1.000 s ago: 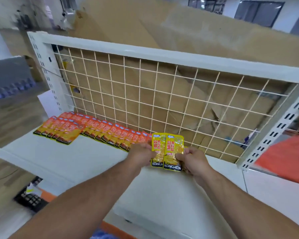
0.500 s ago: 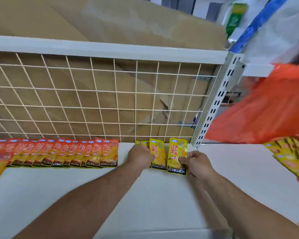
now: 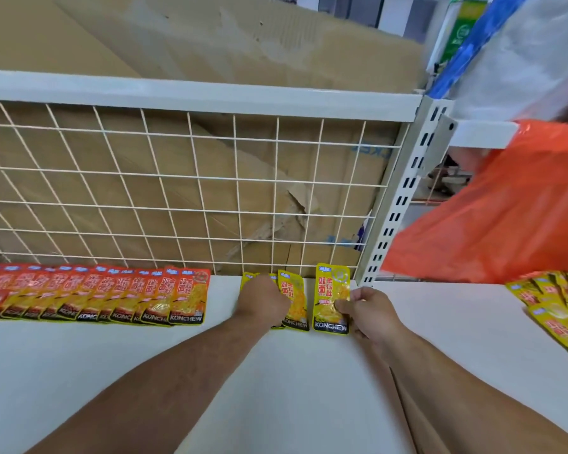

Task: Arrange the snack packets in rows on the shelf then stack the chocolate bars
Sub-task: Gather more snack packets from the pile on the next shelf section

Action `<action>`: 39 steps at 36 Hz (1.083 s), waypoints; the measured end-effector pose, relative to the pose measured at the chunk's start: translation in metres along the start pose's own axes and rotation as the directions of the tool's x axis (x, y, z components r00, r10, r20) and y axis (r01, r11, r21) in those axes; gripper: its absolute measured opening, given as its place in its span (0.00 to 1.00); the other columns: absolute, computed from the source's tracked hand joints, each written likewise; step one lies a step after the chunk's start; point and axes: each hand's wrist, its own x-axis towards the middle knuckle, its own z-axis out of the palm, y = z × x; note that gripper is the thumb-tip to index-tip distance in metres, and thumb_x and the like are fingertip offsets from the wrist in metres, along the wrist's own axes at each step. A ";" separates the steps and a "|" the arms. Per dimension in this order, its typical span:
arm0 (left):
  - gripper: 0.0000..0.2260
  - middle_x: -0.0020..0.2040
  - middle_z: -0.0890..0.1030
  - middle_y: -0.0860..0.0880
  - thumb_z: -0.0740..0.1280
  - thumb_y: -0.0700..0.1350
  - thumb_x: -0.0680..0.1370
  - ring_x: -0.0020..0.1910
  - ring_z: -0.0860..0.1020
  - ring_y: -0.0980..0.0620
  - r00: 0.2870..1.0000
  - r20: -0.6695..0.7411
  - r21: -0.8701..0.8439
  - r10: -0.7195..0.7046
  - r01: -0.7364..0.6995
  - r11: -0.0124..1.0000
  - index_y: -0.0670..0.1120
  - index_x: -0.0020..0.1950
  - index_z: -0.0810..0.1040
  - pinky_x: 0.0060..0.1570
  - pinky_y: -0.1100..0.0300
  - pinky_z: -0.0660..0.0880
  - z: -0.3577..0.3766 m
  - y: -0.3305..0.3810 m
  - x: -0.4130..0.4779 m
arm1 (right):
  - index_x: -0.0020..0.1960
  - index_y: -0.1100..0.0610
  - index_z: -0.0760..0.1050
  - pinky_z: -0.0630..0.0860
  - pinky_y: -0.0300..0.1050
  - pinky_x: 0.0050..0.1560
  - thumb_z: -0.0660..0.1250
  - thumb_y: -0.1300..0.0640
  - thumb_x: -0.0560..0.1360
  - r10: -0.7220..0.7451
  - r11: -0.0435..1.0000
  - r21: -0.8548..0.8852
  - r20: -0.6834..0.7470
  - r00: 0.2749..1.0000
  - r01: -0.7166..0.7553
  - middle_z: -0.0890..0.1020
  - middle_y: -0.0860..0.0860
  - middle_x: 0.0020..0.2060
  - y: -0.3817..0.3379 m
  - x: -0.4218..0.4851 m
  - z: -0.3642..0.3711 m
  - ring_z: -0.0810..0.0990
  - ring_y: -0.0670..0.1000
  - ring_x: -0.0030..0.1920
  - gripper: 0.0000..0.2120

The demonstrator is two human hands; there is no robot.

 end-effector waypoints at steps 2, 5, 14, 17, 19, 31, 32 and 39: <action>0.10 0.38 0.80 0.43 0.67 0.41 0.68 0.44 0.81 0.42 1.000 -0.027 0.011 0.007 -0.007 1.000 0.45 0.32 0.65 0.24 0.59 0.62 0.003 0.000 0.001 | 0.37 0.55 0.67 0.61 0.36 0.20 0.73 0.65 0.73 0.001 1.000 0.013 0.007 1.000 -0.001 0.73 0.48 0.22 0.002 0.003 -0.001 0.66 0.44 0.18 0.16; 0.05 0.41 0.80 0.45 0.65 0.41 0.68 0.46 0.80 0.43 1.000 -0.027 0.044 0.004 -0.003 0.999 0.46 0.39 0.69 0.30 0.58 0.65 0.005 0.003 -0.002 | 0.37 0.55 0.66 0.61 0.37 0.22 0.74 0.65 0.72 0.001 1.000 0.023 0.016 1.000 -0.001 0.73 0.48 0.22 0.005 0.006 -0.004 0.66 0.43 0.18 0.16; 0.08 0.49 0.80 0.48 0.67 0.45 0.71 0.53 0.79 0.44 1.000 -0.031 0.100 0.004 -0.001 0.995 0.47 0.47 0.69 0.39 0.58 0.70 0.010 0.010 -0.007 | 0.39 0.55 0.68 0.61 0.39 0.27 0.75 0.64 0.71 0.017 1.000 0.014 0.032 0.999 -0.017 0.75 0.51 0.28 0.014 0.015 -0.009 0.68 0.46 0.23 0.15; 0.10 0.50 0.81 0.48 0.68 0.47 0.72 0.54 0.79 0.44 0.999 -0.033 0.120 0.008 -0.004 0.993 0.47 0.49 0.70 0.39 0.57 0.70 0.010 0.010 -0.007 | 0.38 0.54 0.68 0.61 0.40 0.27 0.75 0.63 0.71 0.031 1.000 0.000 0.050 0.998 -0.031 0.75 0.52 0.28 0.016 0.018 -0.008 0.67 0.48 0.24 0.15; 0.13 0.51 0.81 0.48 0.68 0.49 0.73 0.54 0.79 0.44 0.999 -0.041 0.136 0.006 0.000 0.991 0.46 0.53 0.71 0.40 0.57 0.71 0.008 0.010 -0.009 | 0.39 0.55 0.69 0.61 0.41 0.27 0.75 0.62 0.71 0.036 0.999 -0.027 0.068 0.997 -0.035 0.75 0.55 0.30 0.016 0.020 -0.006 0.66 0.50 0.25 0.14; 0.17 0.60 0.75 0.48 0.64 0.54 0.77 0.60 0.74 0.46 0.957 -0.210 0.250 0.199 -0.144 0.957 0.48 0.62 0.72 0.53 0.51 0.75 -0.008 -0.004 -0.019 | 0.37 0.55 0.68 0.62 0.40 0.24 0.73 0.61 0.73 0.060 0.986 -0.160 0.108 0.992 -0.042 0.74 0.56 0.28 0.001 0.034 0.019 0.67 0.52 0.23 0.15; 0.17 0.59 0.75 0.48 0.63 0.54 0.77 0.60 0.73 0.47 0.950 -0.214 0.269 0.226 -0.165 0.949 0.48 0.62 0.73 0.54 0.52 0.75 -0.009 -0.006 -0.019 | 0.36 0.55 0.68 0.62 0.41 0.24 0.73 0.61 0.73 0.060 0.983 -0.177 0.107 0.992 -0.040 0.74 0.55 0.27 0.000 0.034 0.021 0.67 0.52 0.23 0.14; 0.18 0.62 0.74 0.49 0.62 0.55 0.78 0.63 0.70 0.47 0.935 -0.198 0.337 0.293 -0.216 0.916 0.49 0.66 0.73 0.59 0.52 0.71 -0.018 -0.014 -0.023 | 0.36 0.60 0.77 0.69 0.37 0.25 0.70 0.56 0.71 -0.012 0.853 -0.521 0.019 1.000 0.021 0.80 0.52 0.29 -0.014 0.032 0.032 0.79 0.52 0.29 0.09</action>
